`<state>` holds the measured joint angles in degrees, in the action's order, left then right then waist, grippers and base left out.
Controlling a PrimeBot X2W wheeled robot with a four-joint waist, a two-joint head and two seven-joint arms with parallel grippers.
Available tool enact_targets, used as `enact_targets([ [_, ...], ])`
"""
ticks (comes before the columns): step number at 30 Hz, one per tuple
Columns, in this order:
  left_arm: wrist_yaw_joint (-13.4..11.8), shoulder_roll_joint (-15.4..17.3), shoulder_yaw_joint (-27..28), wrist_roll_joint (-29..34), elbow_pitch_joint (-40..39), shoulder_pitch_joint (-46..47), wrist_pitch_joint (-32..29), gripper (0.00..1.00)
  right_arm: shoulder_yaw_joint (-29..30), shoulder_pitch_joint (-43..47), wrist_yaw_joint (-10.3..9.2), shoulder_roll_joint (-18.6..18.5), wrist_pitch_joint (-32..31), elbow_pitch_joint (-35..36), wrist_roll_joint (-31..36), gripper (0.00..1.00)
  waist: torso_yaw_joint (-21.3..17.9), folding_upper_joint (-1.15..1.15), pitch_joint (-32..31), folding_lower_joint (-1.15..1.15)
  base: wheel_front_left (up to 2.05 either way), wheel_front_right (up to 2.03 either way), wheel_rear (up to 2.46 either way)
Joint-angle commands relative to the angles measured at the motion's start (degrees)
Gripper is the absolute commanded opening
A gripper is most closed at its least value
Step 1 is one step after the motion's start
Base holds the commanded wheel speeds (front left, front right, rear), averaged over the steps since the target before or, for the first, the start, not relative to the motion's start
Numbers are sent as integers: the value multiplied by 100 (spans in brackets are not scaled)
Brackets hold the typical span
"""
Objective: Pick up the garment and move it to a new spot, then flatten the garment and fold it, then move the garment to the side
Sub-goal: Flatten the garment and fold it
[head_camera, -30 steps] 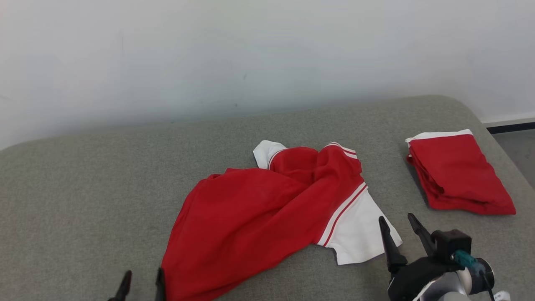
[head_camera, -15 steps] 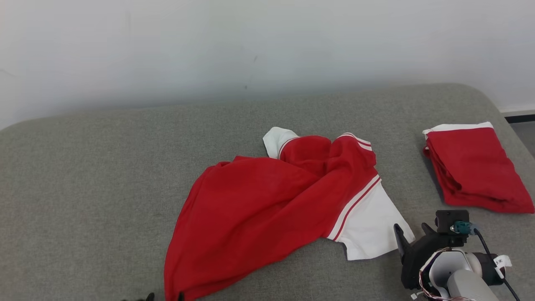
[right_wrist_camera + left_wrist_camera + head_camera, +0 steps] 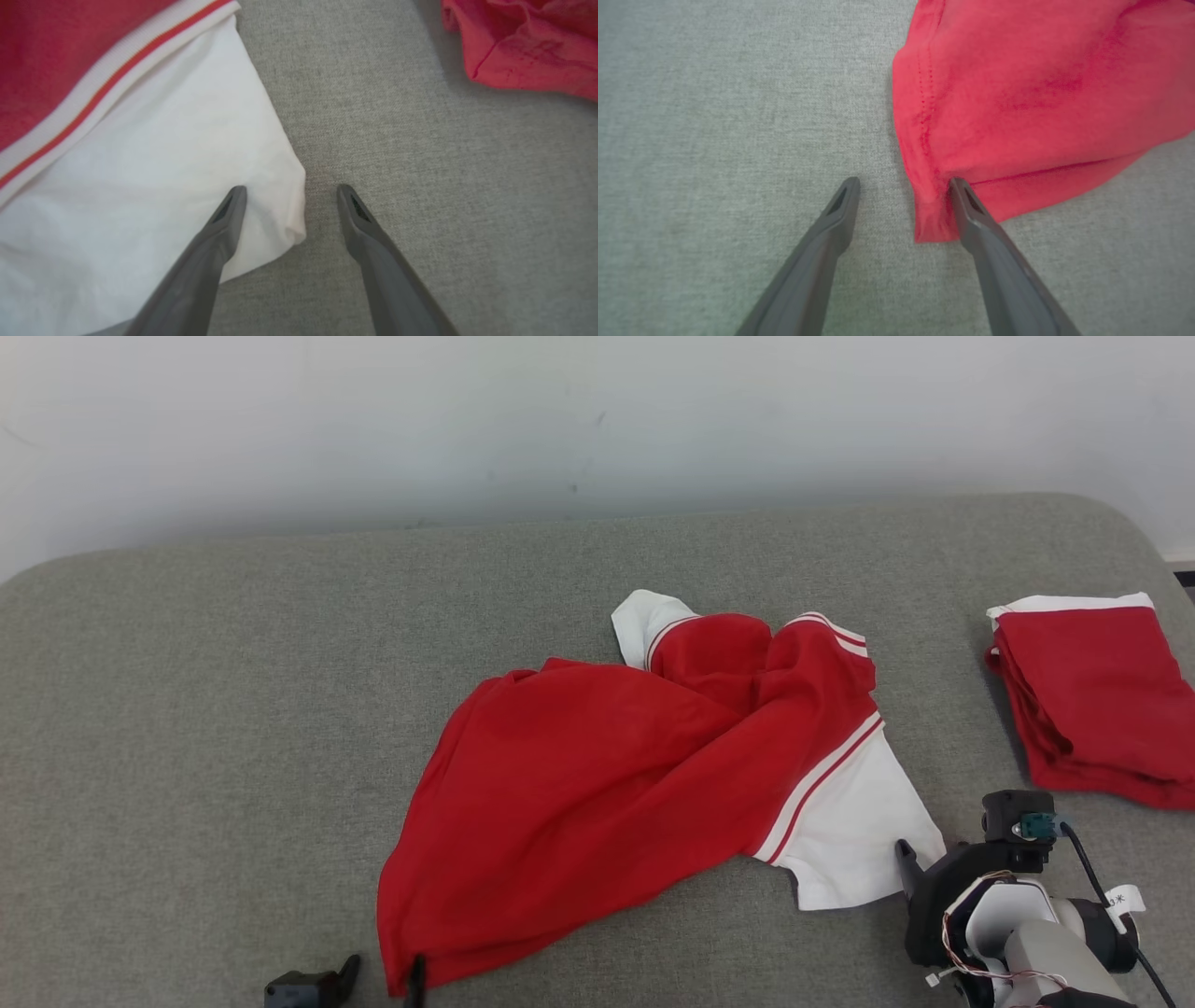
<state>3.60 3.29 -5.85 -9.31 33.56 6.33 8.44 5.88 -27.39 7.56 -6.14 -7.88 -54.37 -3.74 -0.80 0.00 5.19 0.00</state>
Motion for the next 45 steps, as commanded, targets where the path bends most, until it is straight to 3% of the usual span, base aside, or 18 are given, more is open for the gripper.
enact_targets([
  [1,8,67,18,-20,121,3,-50,100,-23,77,-18,84,-78,-166,26,100,3,0,8,0,0,0,0],
  [5,51,94,-22,-64,243,39,-57,100,-87,22,-16,141,-100,-329,-40,100,-23,0,13,0,0,0,0],
  [6,63,92,-38,-72,267,47,-54,80,-105,7,-13,151,-96,-361,-63,96,-29,0,13,0,0,0,0],
  [7,72,88,-56,-74,296,53,-64,42,-120,-6,-7,160,-88,-390,-89,89,-36,0,15,0,0,0,0],
  [8,77,85,-72,-76,314,52,-59,37,-133,-15,-7,161,-76,-418,-97,88,-40,0,17,0,0,0,0],
  [11,86,76,-137,-74,362,-11,-42,36,-180,-37,-4,158,-30,-488,-147,87,-47,0,20,0,0,0,0],
  [13,92,78,-151,-109,376,-61,-19,30,-207,-45,-4,155,-17,-533,-164,83,-45,0,23,0,0,0,0],
  [15,129,76,-170,-146,364,-80,41,0,-237,-50,-4,155,-10,-586,-191,40,-41,0,22,0,0,0,0],
  [16,118,79,-174,-158,365,-77,59,0,-271,-54,-4,155,28,-593,-211,0,-39,0,21,0,0,0,0],
  [24,36,94,-64,-322,186,122,374,0,-525,-185,-9,177,416,-373,-677,0,-54,0,-43,0,0,0,0],
  [28,122,58,-21,-458,-212,255,545,0,-686,-204,-10,207,661,151,-1498,0,-64,0,-104,0,0,0,0],
  [33,238,47,77,-806,-831,454,598,0,-1103,-186,-9,108,611,1436,-2725,0,-136,0,-175,0,0,0,0],
  [38,320,36,125,-1318,-1320,749,289,0,-1320,-260,-9,-175,408,2639,-3452,0,-227,0,-208,0,0,0,0],
  [45,386,137,282,-2693,-2156,1579,-914,0,-1187,-823,-9,-488,-346,3974,-4229,0,-402,0,-134,0,0,0,0],
])
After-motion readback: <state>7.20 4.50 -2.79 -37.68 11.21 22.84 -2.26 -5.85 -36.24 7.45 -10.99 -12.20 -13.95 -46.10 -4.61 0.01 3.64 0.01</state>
